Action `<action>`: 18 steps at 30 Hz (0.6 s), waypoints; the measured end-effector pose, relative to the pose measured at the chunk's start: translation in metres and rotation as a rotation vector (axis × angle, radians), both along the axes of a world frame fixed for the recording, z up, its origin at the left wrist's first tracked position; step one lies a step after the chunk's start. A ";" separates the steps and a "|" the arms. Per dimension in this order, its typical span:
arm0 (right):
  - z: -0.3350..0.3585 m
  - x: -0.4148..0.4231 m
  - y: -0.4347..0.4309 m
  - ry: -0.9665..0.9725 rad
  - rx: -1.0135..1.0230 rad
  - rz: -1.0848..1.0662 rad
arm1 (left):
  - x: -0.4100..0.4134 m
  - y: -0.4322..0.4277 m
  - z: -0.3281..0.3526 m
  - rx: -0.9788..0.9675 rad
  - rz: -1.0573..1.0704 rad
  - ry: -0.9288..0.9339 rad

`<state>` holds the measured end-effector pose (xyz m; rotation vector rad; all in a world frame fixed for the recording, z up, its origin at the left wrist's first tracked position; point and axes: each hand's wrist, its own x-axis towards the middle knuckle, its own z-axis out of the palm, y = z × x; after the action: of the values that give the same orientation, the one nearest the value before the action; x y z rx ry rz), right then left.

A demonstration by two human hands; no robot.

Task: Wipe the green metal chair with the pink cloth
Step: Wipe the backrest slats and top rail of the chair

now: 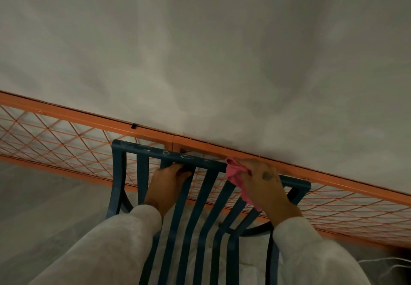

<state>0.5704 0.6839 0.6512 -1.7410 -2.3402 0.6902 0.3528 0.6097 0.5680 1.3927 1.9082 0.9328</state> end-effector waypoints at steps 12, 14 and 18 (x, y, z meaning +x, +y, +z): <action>-0.007 -0.011 -0.009 0.088 0.048 0.102 | -0.008 0.002 -0.006 0.010 -0.044 -0.016; -0.002 0.003 -0.001 0.099 -0.005 0.034 | -0.008 0.003 -0.006 0.011 -0.040 -0.014; 0.014 -0.010 0.014 0.158 -0.085 0.021 | -0.008 0.003 -0.005 -0.023 -0.012 -0.021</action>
<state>0.5600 0.6984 0.6655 -1.6308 -2.2572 0.9083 0.3448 0.6129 0.5625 1.3748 1.8873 0.9132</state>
